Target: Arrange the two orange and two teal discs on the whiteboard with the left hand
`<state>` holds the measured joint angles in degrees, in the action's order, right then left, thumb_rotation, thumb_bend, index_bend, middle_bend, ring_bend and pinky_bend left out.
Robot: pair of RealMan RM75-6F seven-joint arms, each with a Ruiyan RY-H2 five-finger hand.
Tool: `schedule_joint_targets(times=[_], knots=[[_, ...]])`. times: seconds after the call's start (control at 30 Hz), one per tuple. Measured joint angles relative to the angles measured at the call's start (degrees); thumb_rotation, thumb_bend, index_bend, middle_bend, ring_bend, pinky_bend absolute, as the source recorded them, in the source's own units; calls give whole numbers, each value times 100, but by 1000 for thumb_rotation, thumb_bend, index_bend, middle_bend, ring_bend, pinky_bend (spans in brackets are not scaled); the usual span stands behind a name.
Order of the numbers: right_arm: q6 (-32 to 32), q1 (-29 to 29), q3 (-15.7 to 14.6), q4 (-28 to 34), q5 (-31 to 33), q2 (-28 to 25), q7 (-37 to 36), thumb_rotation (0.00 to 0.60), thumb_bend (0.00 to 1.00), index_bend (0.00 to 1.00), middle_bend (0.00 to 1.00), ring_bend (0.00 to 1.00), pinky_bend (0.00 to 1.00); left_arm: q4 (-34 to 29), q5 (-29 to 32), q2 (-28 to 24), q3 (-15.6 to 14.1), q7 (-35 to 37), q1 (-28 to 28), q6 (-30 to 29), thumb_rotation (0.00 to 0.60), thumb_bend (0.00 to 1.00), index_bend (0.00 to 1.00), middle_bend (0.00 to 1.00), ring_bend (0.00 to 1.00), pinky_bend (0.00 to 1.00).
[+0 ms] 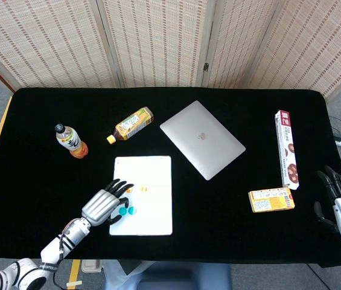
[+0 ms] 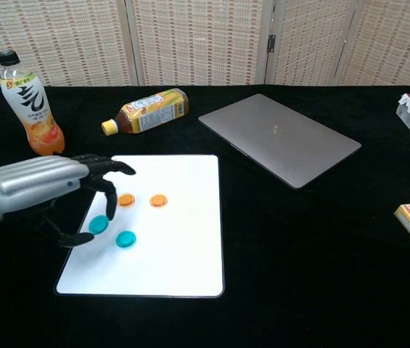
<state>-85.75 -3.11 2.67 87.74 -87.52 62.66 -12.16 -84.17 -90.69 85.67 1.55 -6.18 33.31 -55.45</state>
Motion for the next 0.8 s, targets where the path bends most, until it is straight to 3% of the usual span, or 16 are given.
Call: schedule_joint_targets(times=[0.3,0.8], knots=[[16,11,15,-18,49,6,-8,600,578,0,0,0,0,20,445,452,273,-373,487,532,600,393,505,105,0,0],[35,22,27,-66,79,5,-58,600,578,0,0,0,0,89,1217,833,362,-916,846,987,600,392,494,105,0,0]])
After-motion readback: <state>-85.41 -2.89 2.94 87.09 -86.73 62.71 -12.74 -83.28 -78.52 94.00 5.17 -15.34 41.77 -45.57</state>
